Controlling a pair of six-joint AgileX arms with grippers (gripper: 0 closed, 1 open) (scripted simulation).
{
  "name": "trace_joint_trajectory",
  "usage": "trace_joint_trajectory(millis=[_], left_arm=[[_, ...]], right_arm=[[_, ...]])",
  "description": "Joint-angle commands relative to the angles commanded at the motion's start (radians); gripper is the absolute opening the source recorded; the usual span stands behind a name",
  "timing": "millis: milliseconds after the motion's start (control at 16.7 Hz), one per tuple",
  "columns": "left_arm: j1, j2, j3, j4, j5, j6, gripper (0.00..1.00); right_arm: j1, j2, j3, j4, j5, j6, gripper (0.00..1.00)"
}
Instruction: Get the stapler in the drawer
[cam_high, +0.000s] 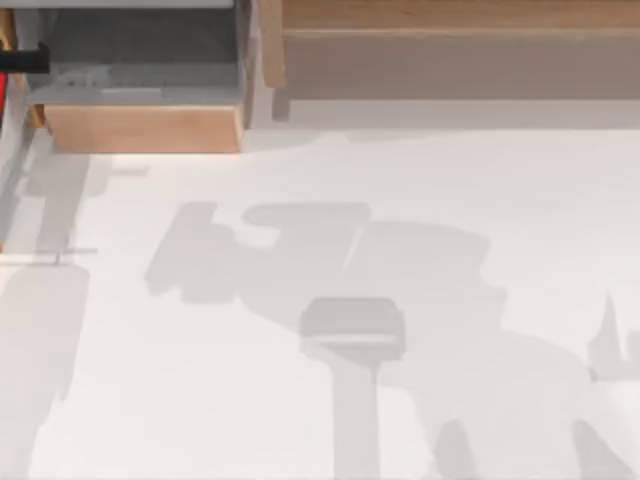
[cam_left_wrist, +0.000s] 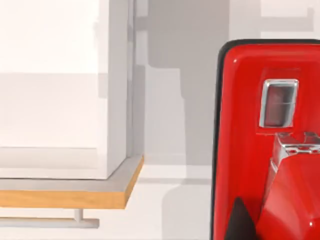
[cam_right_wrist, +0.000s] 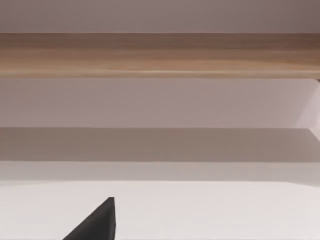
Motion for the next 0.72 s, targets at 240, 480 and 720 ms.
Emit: trace_joint_trajectory(millis=[240,480,720], left_arm=[[0.108,0.215,0.329,-0.115,0.004,0.058,0.00],[0.207,0.467,0.634,-0.247,0.007,0.119,0.00],[0.277,0.716,0.894,-0.386,0.008,0.182,0.00]], right_arm=[[0.000,0.000,0.000,0.000,0.000,0.000,1.00],[0.000,0.000,0.000,0.000,0.000,0.000,1.00],[0.000,0.000,0.000,0.000,0.000,0.000,1.00]])
